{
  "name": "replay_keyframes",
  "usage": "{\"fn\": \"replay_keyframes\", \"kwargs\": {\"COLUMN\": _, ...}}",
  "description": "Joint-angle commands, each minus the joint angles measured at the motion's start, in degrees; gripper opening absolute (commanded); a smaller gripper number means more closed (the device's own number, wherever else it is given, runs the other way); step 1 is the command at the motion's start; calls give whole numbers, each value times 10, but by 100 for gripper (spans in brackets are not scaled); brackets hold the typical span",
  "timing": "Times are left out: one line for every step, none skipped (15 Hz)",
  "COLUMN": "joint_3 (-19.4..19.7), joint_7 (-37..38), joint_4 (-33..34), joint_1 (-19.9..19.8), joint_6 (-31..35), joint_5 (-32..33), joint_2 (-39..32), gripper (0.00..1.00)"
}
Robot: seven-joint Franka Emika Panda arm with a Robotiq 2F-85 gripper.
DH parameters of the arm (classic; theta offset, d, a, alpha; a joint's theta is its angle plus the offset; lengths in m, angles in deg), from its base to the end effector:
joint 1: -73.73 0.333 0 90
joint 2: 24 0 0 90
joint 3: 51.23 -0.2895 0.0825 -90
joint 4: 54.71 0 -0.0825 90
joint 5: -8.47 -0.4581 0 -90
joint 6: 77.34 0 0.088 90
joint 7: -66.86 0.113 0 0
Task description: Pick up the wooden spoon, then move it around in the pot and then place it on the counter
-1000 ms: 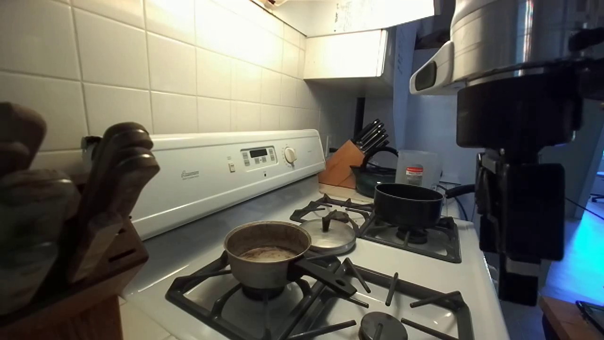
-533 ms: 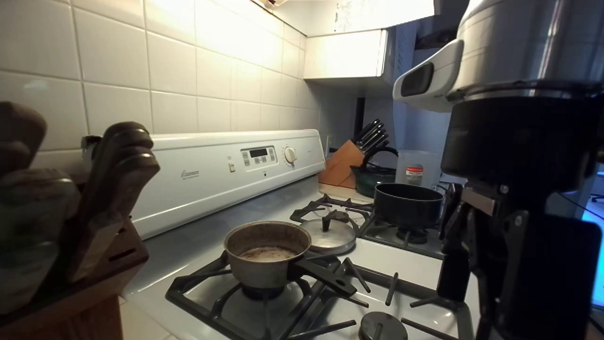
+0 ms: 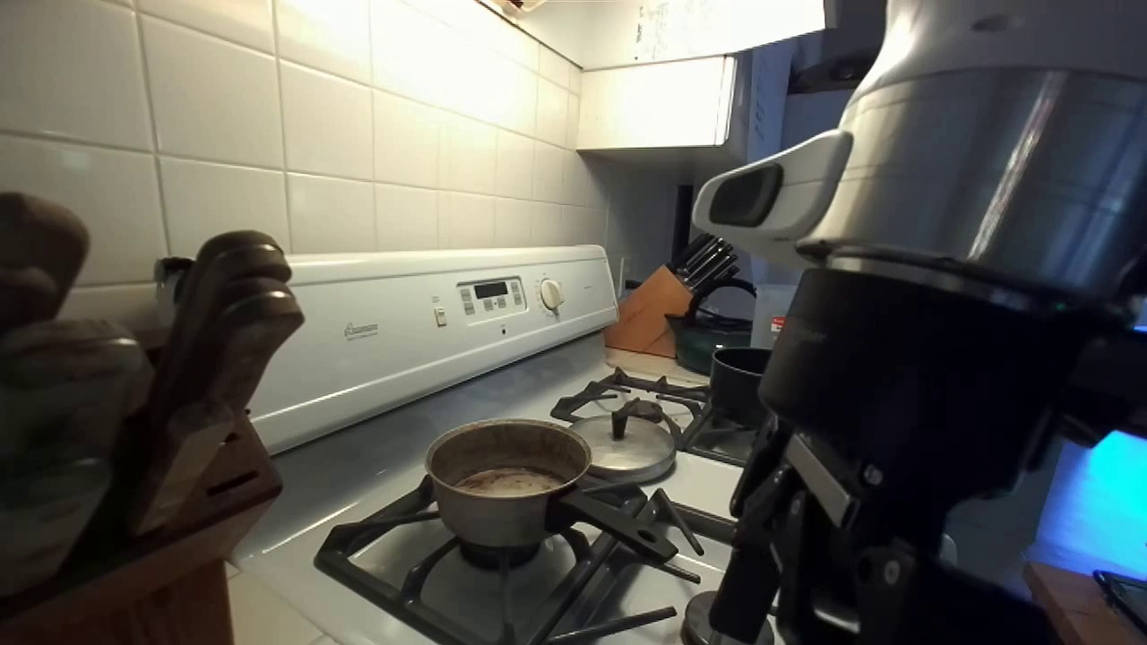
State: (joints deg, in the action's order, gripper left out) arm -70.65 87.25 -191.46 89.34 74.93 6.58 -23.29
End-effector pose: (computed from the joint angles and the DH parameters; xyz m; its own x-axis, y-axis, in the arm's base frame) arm 0.4693 0.3276 0.2667 0.9451 0.2051 0.2546 0.2400 -0.9640 -0.1147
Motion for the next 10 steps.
{"fn": "replay_keyframes", "kwargs": {"joint_3": 7, "joint_7": 95, "joint_4": 12, "joint_1": 9, "joint_6": 47, "joint_5": 76, "joint_2": -36, "gripper": 100}}
{"fn": "replay_keyframes", "kwargs": {"joint_3": 9, "joint_7": 39, "joint_4": 1, "joint_1": 8, "joint_6": 28, "joint_5": 34, "joint_2": -15, "gripper": 100}}
{"fn": "replay_keyframes", "kwargs": {"joint_3": 10, "joint_7": 57, "joint_4": 2, "joint_1": 10, "joint_6": 35, "joint_5": 47, "joint_2": -21, "gripper": 100}}
{"fn": "replay_keyframes", "kwargs": {"joint_3": 11, "joint_7": 66, "joint_4": 4, "joint_1": 11, "joint_6": 37, "joint_5": 52, "joint_2": -26, "gripper": 100}}
{"fn": "replay_keyframes", "kwargs": {"joint_3": 11, "joint_7": 68, "joint_4": 5, "joint_1": 12, "joint_6": 38, "joint_5": 53, "joint_2": -28, "gripper": 100}}
{"fn": "replay_keyframes", "kwargs": {"joint_3": 11, "joint_7": 69, "joint_4": 5, "joint_1": 12, "joint_6": 39, "joint_5": 53, "joint_2": -28, "gripper": 100}}
{"fn": "replay_keyframes", "kwargs": {"joint_3": 11, "joint_7": 69, "joint_4": 5, "joint_1": 12, "joint_6": 39, "joint_5": 53, "joint_2": -28, "gripper": 100}}
{"fn": "replay_keyframes", "kwargs": {"joint_3": 11, "joint_7": 69, "joint_4": 5, "joint_1": 12, "joint_6": 39, "joint_5": 53, "joint_2": -28, "gripper": 100}}
{"fn": "replay_keyframes", "kwargs": {"joint_3": 9, "joint_7": 73, "joint_4": 5, "joint_1": 15, "joint_6": 46, "joint_5": 46, "joint_2": -35, "gripper": 100}}
{"fn": "replay_keyframes", "kwargs": {"joint_3": 7, "joint_7": 80, "joint_4": 0, "joint_1": 19, "joint_6": 65, "joint_5": 56, "joint_2": -40, "gripper": 100}}
